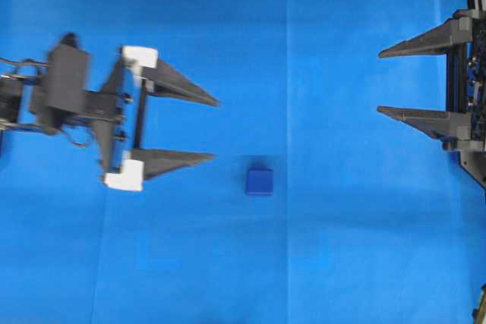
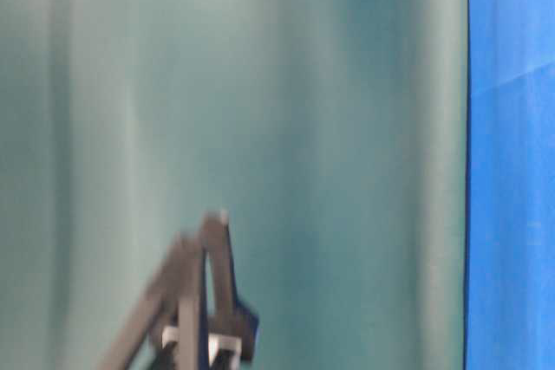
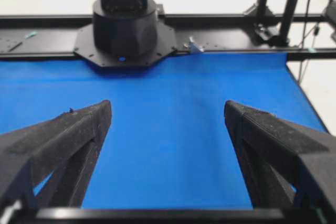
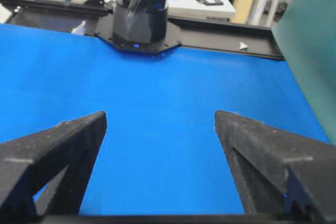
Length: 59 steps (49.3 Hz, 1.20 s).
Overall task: Handover the blue block to the right arm after grasping it with the left arm, then place it in the designated position.
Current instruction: 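Lower the open left gripper over the blue cube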
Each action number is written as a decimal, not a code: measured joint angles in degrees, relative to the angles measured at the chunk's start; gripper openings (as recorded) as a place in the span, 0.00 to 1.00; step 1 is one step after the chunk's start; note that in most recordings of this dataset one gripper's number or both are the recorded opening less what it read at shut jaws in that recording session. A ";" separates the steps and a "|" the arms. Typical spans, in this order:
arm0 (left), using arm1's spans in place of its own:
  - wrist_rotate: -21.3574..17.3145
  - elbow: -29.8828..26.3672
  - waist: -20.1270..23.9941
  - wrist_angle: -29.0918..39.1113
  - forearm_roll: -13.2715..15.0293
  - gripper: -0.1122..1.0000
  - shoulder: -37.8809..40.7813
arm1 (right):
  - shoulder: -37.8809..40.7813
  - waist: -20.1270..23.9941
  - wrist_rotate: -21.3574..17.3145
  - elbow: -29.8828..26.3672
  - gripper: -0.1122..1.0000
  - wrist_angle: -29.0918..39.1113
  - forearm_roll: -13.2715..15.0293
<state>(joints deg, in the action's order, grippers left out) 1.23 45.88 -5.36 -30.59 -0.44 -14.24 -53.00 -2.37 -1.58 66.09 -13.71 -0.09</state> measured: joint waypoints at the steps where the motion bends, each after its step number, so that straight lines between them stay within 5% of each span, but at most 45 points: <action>1: 0.00 -0.97 -0.09 0.35 0.00 0.93 0.97 | 0.09 0.00 0.00 0.09 0.98 0.00 0.00; 22: -0.44 -18.28 -1.76 9.84 0.09 0.93 14.68 | 0.35 -0.09 0.00 0.00 0.98 -0.26 0.00; 43: -0.53 -21.97 -1.76 15.21 0.09 0.93 16.61 | 0.70 -0.09 0.00 0.09 0.98 -0.35 0.00; 59: -0.09 -29.18 -2.20 34.80 0.00 0.93 18.54 | 1.14 -0.09 0.00 0.00 0.98 -0.26 0.00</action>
<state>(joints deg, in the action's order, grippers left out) 1.14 16.70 -7.56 4.22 -0.44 4.31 -51.86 -2.46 -1.58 66.09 -13.97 -0.09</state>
